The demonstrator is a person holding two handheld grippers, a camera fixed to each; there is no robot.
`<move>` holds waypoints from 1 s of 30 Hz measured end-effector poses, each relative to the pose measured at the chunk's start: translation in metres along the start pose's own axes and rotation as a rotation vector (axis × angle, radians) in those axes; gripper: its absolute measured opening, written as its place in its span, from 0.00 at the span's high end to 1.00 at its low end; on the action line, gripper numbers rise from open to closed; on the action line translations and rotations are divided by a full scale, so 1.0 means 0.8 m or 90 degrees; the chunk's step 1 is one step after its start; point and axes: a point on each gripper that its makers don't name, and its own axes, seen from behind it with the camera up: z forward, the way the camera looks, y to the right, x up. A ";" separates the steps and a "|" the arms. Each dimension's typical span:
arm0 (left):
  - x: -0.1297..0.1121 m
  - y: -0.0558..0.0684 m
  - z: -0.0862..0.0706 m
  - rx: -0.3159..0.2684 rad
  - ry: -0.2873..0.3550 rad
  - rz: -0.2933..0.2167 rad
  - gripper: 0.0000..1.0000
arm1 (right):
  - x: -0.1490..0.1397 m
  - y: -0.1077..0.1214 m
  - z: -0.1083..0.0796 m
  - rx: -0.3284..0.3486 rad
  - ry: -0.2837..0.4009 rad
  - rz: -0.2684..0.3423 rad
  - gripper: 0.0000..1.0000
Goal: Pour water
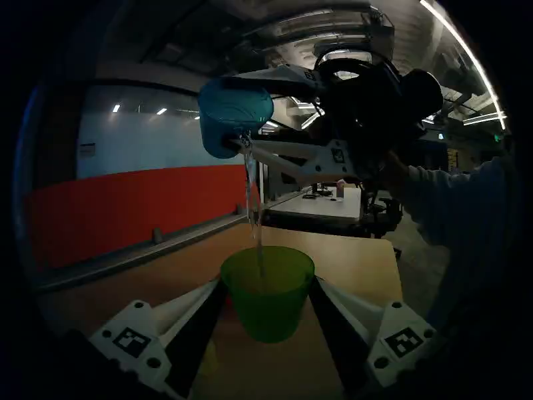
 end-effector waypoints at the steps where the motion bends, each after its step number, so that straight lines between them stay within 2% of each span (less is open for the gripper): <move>1: 0.001 0.000 0.000 0.000 0.000 0.000 0.14 | 0.000 0.001 0.000 -0.001 0.000 -0.004 0.08; 30: 0.005 0.001 -0.003 0.001 0.001 0.008 0.14 | 0.013 0.034 0.001 -0.041 -0.009 -0.119 0.08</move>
